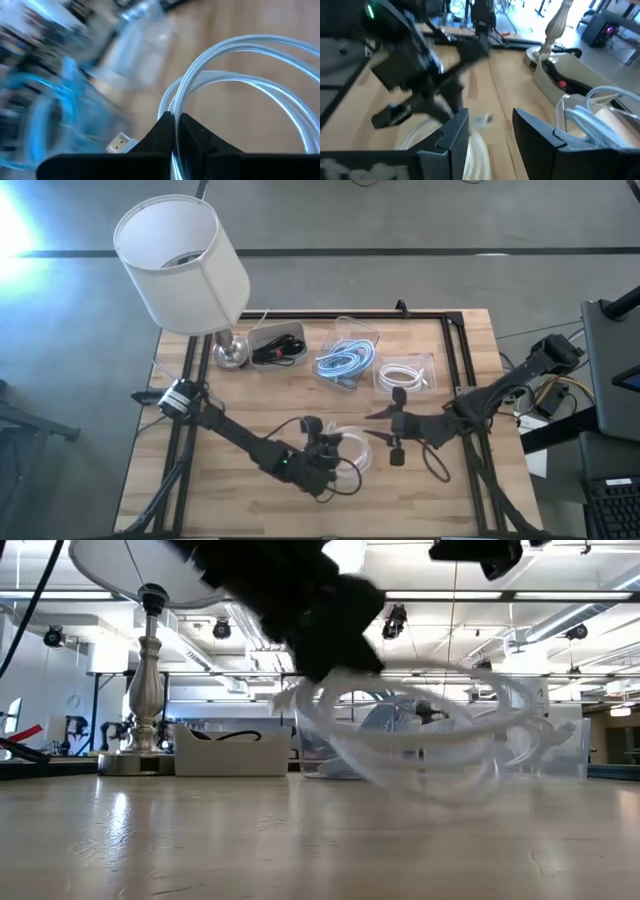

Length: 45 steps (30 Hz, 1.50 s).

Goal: Pick & Place USB Port
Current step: Put the white USB cable into the right transparent bin

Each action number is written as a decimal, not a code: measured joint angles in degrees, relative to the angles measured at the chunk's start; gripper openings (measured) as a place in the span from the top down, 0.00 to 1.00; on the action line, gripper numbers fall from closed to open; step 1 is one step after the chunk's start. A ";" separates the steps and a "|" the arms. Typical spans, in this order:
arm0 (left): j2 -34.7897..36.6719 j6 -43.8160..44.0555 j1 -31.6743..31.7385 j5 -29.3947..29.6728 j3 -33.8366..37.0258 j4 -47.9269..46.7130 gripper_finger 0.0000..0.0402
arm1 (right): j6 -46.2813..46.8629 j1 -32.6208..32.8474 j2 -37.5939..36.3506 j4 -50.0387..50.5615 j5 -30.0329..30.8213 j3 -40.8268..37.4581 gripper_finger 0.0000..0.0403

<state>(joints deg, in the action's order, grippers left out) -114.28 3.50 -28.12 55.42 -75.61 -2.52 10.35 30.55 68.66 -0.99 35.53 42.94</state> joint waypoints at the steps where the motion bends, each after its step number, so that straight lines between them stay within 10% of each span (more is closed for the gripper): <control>1: 0.00 -2.13 0.00 1.79 -0.88 0.01 0.95 | -0.01 0.00 0.70 0.04 0.00 -0.02 0.64; 10: 0.15 -14.99 -0.02 15.17 -5.91 0.26 0.95 | -0.46 -0.17 7.06 0.22 0.02 2.14 0.63; 45: 0.24 -24.43 -2.99 16.07 -7.41 8.11 0.95 | -10.44 -1.20 14.76 4.07 10.95 6.47 0.59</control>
<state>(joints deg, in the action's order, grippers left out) -114.04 -20.93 -31.11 71.49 -83.02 5.58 -0.09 29.34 83.42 3.07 46.48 49.41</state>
